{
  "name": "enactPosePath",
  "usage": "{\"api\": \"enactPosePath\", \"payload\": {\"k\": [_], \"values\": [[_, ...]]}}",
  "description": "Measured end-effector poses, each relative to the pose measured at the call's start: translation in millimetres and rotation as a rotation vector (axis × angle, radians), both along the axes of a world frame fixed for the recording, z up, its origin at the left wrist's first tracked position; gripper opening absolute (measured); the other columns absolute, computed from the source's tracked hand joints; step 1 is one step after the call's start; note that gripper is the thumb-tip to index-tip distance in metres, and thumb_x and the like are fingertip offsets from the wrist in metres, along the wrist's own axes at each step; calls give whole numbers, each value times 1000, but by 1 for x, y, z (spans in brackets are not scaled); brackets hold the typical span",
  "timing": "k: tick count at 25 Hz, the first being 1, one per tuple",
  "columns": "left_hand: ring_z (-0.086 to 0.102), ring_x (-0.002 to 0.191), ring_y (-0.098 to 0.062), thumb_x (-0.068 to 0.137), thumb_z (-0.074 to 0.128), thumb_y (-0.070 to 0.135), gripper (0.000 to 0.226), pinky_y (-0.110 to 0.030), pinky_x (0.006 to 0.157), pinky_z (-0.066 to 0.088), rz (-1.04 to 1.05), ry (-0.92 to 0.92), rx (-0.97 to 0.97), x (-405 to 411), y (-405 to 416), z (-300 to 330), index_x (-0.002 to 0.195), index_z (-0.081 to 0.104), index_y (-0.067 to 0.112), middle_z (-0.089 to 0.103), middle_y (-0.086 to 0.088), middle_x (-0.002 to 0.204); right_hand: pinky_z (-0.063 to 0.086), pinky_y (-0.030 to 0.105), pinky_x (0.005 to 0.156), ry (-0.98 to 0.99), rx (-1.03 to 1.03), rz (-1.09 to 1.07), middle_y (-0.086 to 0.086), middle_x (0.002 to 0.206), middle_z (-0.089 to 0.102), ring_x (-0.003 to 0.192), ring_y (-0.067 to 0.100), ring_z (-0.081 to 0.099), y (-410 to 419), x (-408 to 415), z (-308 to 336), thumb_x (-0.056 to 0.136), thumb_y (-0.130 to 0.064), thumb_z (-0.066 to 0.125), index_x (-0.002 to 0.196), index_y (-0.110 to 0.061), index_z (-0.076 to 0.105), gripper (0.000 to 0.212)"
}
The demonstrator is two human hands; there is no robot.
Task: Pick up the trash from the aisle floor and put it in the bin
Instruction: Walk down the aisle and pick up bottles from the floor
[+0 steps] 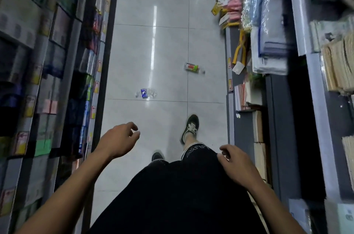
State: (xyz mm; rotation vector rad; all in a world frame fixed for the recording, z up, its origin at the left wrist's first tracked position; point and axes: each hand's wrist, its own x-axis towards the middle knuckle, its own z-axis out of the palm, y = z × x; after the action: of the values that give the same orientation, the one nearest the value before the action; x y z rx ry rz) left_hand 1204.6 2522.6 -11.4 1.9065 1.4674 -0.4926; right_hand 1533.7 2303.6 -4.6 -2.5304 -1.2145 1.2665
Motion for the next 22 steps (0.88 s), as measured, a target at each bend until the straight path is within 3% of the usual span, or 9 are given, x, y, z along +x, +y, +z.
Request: {"api": "enactPosePath", "payload": {"k": [4,12,22], "values": [[64,92,-14,96,45,49,30,-36,81,54,62,53,-52,51,42,-3,116,62,34,69,15,98,51,33,89,32,8,88,-10,108,62,100,10,61,96,65,-11,97,-43,57,123,-26,64,32],[64,95,-16,95,46,50,32,-36,81,53,237,25,-71,124,137,-20,118,63,33,70,13,101,49,32,89,56,-10,332,-8,115,64,104,9,61,279,132,-29,98,-43,52,131,-24,61,40],[64,96,-21,94,44,46,32,-38,79,54,87,-38,-149,209,296,-138,114,60,28,69,6,108,53,36,88,84,-137,345,-7,112,61,101,11,59,421,128,-128,96,-44,50,125,-24,61,37]]}}
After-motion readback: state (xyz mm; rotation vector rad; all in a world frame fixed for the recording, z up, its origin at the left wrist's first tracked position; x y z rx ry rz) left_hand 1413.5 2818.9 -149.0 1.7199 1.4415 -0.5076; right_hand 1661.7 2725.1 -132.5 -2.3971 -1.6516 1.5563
